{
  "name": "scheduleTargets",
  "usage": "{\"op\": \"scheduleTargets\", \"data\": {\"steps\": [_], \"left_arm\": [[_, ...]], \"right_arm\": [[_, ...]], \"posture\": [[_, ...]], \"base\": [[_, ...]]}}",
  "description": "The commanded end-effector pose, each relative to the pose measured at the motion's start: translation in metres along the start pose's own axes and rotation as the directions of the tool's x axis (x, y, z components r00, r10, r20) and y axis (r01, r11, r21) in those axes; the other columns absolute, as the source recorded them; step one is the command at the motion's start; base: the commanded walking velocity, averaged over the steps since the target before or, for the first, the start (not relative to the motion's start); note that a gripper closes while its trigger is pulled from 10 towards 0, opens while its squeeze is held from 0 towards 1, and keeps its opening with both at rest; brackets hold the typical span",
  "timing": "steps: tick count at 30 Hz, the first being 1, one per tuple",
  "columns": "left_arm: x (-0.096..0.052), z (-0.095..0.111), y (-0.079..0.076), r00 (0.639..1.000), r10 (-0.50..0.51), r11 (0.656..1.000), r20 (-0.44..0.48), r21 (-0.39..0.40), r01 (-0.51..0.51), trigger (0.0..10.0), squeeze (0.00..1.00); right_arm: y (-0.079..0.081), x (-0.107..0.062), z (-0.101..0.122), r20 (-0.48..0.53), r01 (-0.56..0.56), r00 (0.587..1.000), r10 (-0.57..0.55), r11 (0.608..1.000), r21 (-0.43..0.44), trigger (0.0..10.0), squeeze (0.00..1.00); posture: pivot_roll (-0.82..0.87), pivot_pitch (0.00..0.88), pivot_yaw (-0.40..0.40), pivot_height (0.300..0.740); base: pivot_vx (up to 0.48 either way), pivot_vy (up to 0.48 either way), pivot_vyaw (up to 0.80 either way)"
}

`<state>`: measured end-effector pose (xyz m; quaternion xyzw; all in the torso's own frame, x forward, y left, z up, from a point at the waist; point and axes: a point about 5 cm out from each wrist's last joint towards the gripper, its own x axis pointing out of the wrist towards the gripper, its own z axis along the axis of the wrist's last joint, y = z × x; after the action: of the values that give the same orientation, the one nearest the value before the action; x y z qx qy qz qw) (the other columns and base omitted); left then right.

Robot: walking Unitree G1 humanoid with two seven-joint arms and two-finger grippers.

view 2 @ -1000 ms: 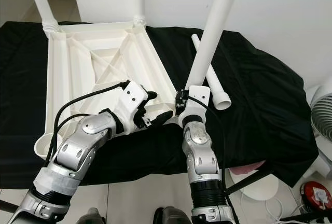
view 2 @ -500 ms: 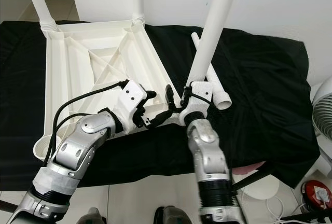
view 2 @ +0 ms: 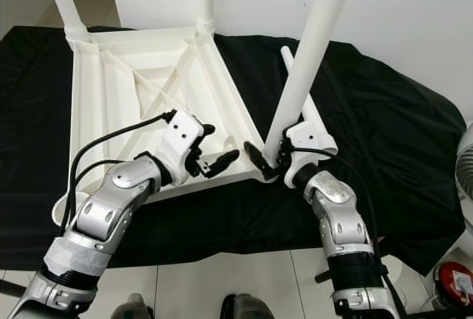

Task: Building children table

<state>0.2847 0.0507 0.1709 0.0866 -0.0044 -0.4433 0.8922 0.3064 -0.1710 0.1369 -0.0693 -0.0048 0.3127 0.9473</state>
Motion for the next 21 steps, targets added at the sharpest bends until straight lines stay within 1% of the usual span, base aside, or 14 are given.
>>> {"op": "scheduleTargets", "data": {"steps": [1,3,4,5,6,7,18,20,21], "left_arm": [[0.004,0.001,0.000,1.000,0.021,1.000,-0.012,0.014,-0.021,10.0,0.00],[0.004,0.001,0.000,1.000,0.021,1.000,-0.012,0.014,-0.021,10.0,0.00],[0.003,0.001,0.000,1.000,0.019,1.000,-0.015,0.017,-0.019,10.0,0.00],[0.002,0.000,0.000,1.000,0.015,1.000,-0.019,0.017,-0.015,10.0,0.00],[0.002,0.000,0.000,1.000,0.015,1.000,-0.019,0.017,-0.015,10.0,0.00],[0.001,-0.001,-0.001,1.000,0.007,1.000,-0.024,0.021,-0.007,10.0,0.00],[-0.001,-0.007,-0.008,0.998,-0.032,0.999,-0.052,0.033,0.034,10.0,0.00],[0.000,-0.007,-0.009,0.998,-0.039,0.999,-0.057,0.036,0.041,10.0,0.00],[0.000,-0.009,-0.010,0.997,-0.047,0.998,-0.061,0.037,0.049,10.0,0.00]], "right_arm": [[0.004,0.008,-0.004,-0.030,-0.061,0.998,0.061,0.998,-0.007,10.0,0.00],[0.004,0.008,-0.004,-0.030,-0.061,0.998,0.061,0.998,-0.007,10.0,0.00],[0.003,0.010,-0.004,-0.035,-0.080,0.996,0.080,0.997,-0.014,8.2,0.00],[0.002,0.012,-0.005,-0.045,-0.097,0.994,0.096,0.995,-0.018,2.5,0.00],[0.002,0.012,-0.005,-0.045,-0.097,0.994,0.096,0.995,-0.018,2.5,0.00],[0.002,0.013,-0.006,-0.055,-0.116,0.992,0.115,0.993,-0.015,0.0,0.00],[0.002,0.006,-0.017,-0.078,-0.152,0.985,0.153,0.988,0.021,0.0,0.00],[0.003,0.005,-0.020,-0.077,-0.158,0.984,0.160,0.987,0.038,0.0,0.00],[0.005,0.004,-0.024,-0.079,-0.136,0.987,0.141,0.989,0.063,6.3,0.00]], "posture": [[0.09,0.021,-0.077,0.740],[0.09,0.021,-0.077,0.740],[0.09,0.019,-0.077,0.740],[0.10,0.017,-0.080,0.740],[0.10,0.017,-0.080,0.740],[0.10,0.014,-0.083,0.740],[0.11,0.000,-0.087,0.740],[0.11,0.000,-0.086,0.740],[0.10,0.000,-0.083,0.740]], "base": [[0.000,0.000,0.00],[0.000,0.000,0.00],[0.000,0.000,0.00],[0.000,0.000,0.00],[0.000,0.000,0.00],[0.000,0.000,0.00],[0.000,0.000,0.00],[0.000,0.000,0.00],[0.000,0.000,0.00]]}}
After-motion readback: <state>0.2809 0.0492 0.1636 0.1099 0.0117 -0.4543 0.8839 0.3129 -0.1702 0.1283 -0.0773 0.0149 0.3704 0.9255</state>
